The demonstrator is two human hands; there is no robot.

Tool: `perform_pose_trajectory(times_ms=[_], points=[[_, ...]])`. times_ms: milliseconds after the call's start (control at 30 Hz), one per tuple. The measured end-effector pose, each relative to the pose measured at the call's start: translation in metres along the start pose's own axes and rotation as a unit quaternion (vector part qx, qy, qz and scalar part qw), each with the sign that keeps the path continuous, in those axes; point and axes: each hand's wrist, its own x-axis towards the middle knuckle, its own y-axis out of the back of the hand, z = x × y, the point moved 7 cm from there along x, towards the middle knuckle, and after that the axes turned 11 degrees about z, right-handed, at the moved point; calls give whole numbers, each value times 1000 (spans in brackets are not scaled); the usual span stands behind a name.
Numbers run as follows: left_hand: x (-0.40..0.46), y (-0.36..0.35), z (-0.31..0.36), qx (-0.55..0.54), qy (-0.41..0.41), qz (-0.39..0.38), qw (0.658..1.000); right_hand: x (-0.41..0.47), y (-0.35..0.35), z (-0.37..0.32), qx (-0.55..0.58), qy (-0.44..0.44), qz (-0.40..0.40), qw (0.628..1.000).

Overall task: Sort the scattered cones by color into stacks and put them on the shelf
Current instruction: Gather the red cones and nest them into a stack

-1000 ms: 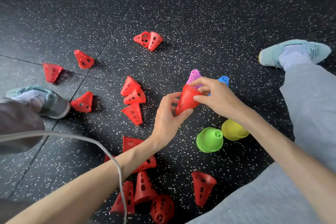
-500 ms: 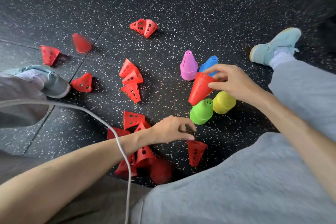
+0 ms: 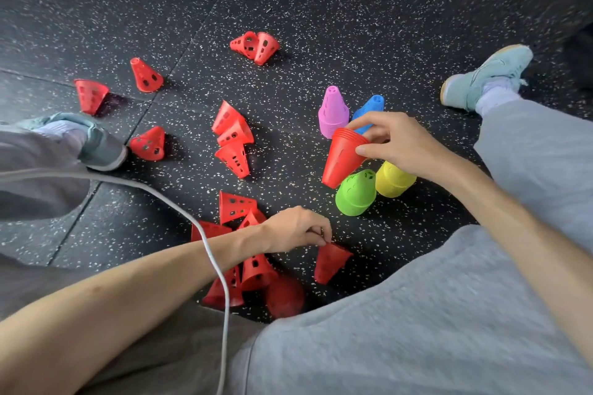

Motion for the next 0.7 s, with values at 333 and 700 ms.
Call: perform_pose_trajectory(times_ms=[333, 700], points=[[-22, 143, -3, -1, 24, 81, 996, 22, -16, -18, -29, 0, 35, 999], [-67, 266, 18, -78, 39, 298, 950, 74, -35, -132, 87, 137, -25, 986]])
